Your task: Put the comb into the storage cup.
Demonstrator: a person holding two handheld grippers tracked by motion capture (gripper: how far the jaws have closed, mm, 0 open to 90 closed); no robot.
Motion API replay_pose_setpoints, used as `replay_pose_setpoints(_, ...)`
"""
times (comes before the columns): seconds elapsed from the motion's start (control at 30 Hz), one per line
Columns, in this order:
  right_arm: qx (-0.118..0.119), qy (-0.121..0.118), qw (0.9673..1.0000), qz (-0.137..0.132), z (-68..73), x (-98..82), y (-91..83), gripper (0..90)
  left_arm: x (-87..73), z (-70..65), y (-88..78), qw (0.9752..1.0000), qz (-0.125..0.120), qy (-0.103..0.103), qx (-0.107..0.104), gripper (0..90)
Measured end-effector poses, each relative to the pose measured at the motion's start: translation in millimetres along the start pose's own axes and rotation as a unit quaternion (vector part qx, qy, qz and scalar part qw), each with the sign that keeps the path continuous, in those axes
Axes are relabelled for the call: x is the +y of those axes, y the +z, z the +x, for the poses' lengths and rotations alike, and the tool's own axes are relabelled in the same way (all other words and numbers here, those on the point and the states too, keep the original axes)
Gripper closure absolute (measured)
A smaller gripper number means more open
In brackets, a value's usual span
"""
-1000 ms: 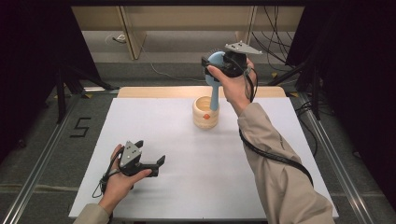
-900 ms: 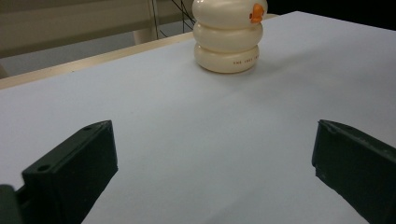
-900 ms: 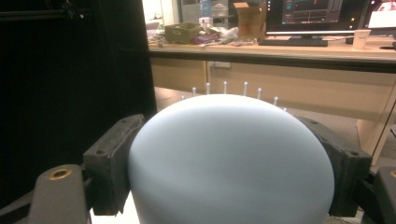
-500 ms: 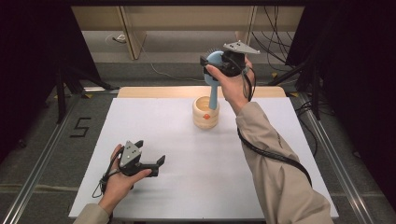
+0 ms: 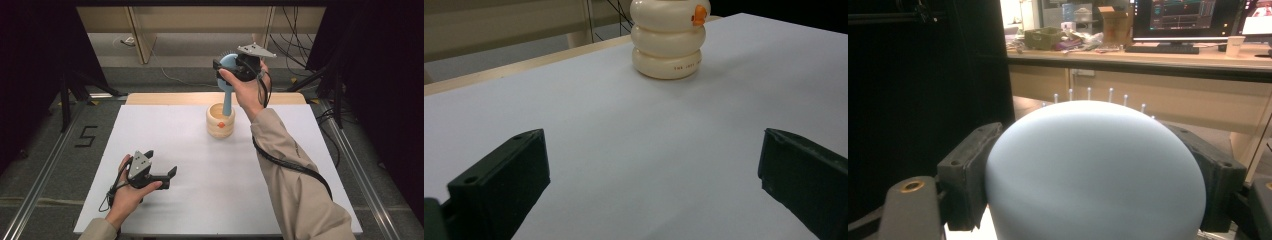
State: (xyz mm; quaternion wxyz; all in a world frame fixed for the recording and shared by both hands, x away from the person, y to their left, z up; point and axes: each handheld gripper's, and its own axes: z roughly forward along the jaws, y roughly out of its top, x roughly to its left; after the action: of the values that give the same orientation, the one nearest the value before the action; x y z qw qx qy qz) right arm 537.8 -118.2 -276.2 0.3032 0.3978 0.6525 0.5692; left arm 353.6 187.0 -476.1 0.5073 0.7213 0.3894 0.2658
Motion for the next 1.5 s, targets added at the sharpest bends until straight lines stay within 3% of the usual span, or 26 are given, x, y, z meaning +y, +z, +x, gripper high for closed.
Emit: replay_pose_setpoints(1.5, 0.002, -0.006, 1.0000, -0.006, 0.4, -10.2, 14.1, 21.4, -0.7, 0.2, 0.5, 1.0000, 0.000, -0.002, 0.001, 0.0)
